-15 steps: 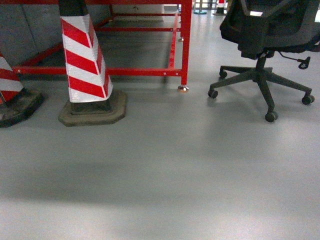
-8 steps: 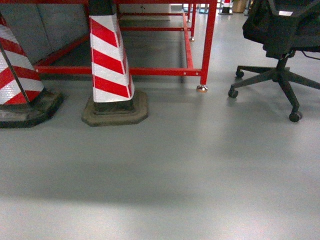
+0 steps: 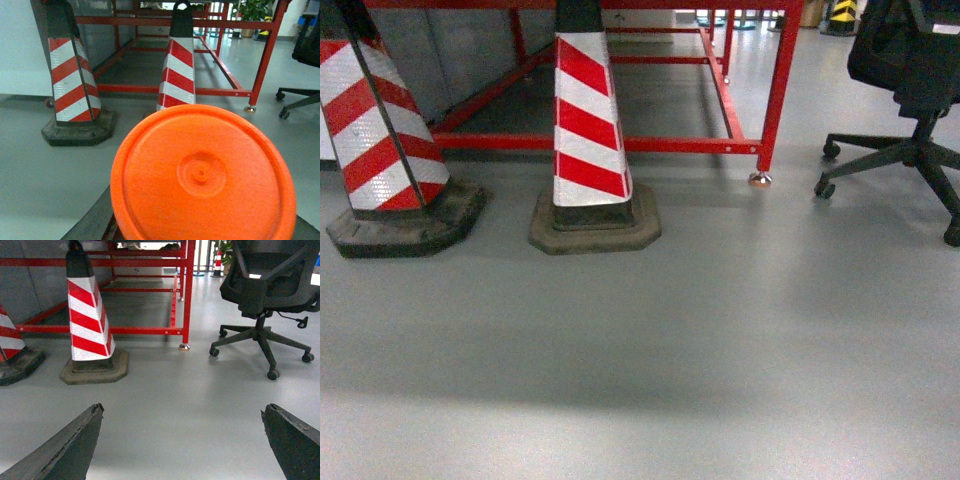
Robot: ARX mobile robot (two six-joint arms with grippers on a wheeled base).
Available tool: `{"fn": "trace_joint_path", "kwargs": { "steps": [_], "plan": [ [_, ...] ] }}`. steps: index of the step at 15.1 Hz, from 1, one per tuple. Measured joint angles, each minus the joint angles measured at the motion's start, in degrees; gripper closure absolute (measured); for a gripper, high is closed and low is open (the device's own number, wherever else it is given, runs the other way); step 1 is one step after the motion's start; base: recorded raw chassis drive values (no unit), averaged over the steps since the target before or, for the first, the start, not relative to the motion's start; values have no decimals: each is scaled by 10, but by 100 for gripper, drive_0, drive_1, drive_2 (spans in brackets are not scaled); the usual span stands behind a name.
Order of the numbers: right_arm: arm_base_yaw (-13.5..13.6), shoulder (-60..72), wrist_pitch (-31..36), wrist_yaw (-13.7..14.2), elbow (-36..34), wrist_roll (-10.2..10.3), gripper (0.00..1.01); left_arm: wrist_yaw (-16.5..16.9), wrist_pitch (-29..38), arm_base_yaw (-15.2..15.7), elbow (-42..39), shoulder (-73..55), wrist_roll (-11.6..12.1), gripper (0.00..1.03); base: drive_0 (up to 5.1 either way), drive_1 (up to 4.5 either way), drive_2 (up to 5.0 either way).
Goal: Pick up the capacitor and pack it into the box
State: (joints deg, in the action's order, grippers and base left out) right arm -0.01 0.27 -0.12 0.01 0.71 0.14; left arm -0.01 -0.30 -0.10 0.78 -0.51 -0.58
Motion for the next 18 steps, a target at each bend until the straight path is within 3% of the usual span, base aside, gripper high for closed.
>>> {"fn": "trace_joint_path", "kwargs": {
  "steps": [18],
  "plan": [
    [0,0,-2,0,0,0,3,0,-2,0,0,0,0,59,-492,253,253]
  ]
}}
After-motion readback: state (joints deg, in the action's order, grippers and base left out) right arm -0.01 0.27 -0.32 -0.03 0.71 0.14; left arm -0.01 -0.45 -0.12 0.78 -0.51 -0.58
